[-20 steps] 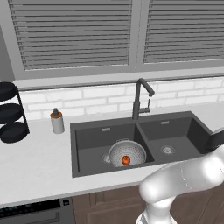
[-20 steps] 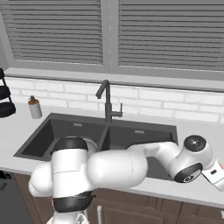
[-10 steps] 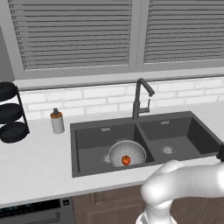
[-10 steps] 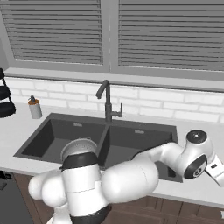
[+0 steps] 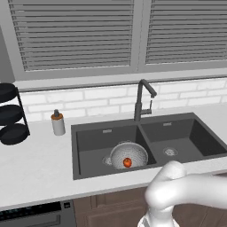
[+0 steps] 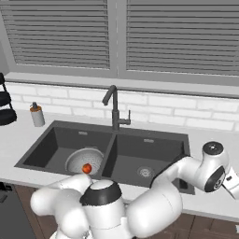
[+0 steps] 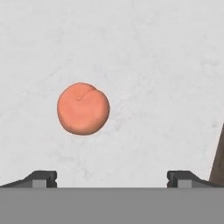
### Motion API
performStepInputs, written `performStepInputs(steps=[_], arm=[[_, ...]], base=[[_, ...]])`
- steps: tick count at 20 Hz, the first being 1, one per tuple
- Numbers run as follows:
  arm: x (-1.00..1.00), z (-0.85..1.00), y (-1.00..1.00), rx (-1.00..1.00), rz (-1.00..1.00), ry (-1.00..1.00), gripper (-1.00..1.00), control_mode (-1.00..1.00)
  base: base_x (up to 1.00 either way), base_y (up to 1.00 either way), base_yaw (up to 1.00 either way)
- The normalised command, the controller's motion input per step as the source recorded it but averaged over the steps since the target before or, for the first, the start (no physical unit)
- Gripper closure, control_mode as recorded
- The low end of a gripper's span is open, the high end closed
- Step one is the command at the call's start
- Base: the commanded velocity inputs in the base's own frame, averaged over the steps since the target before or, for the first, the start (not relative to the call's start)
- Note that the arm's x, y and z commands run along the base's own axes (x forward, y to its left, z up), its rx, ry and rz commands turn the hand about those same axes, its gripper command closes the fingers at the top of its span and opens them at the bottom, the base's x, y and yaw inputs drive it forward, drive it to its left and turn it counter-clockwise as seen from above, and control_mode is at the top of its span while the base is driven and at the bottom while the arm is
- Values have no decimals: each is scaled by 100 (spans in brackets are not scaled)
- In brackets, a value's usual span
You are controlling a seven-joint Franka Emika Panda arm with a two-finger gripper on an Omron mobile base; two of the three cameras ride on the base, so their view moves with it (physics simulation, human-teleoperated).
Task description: Put the colander in the sink, put the peach, apple in the colander, and turn on the sink faucet and pour water over the colander.
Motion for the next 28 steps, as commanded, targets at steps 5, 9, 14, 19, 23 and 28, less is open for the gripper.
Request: performStepInputs(steps=[5, 9, 14, 19, 23, 28], arm=[[15, -2, -37, 7, 0, 0, -100, -100], [13, -7, -17, 1, 1, 0, -100, -100], [26, -16, 0, 0, 10, 1, -100, -100], [27, -32, 0, 0, 14, 3, -100, -100], [24, -37, -4, 0, 11, 1, -100, -100], [12, -32, -12, 0, 7, 0, -100, -100]], base=[[0, 0, 0], [0, 0, 0], [0, 0, 0], [0, 0, 0], [0, 0, 0], [0, 0, 0]])
